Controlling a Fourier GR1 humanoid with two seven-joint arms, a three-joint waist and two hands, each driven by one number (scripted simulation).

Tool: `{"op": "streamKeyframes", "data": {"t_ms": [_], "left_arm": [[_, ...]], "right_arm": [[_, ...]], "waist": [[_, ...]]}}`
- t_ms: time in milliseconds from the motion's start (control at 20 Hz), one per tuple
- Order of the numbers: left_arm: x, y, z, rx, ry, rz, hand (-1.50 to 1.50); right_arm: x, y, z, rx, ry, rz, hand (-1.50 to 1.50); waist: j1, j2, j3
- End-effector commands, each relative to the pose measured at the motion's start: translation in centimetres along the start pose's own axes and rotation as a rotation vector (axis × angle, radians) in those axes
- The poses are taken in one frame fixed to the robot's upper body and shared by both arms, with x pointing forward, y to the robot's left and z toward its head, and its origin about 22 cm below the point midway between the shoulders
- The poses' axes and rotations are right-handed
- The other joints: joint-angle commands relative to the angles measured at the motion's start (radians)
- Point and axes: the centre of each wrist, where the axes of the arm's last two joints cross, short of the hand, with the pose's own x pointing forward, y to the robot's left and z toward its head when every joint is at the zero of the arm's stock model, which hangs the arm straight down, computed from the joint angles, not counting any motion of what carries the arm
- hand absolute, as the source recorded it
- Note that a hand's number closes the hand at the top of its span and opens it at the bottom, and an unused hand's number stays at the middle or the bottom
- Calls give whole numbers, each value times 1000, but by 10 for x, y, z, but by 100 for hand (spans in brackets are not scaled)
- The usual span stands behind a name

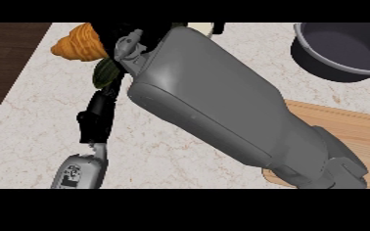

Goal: Pick the squash from the cutting board and place it in the tiered basket

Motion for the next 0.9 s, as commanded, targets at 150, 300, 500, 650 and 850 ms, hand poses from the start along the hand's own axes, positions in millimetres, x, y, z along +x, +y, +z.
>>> {"op": "streamKeyframes", "data": {"t_ms": [150,300,500,650,850], "left_arm": [[-7,13,19,8,7,-6,0],[5,3,10,-4,5,4,0],[-5,2,19,9,4,-9,0],[-9,6,16,14,-3,9,0],[-9,-5,9,12,-5,-4,0]], "right_arm": [[-14,5,-45,-20,131,29,150],[-11,21,-57,-36,142,58,150],[-43,15,-82,-22,144,79,150],[-40,42,-82,6,275,-88,150],[-63,67,-86,46,291,-238,-150]], "waist": [[-13,0,1],[-12,3,1],[-17,3,2],[-7,7,1],[-7,8,1]]}}
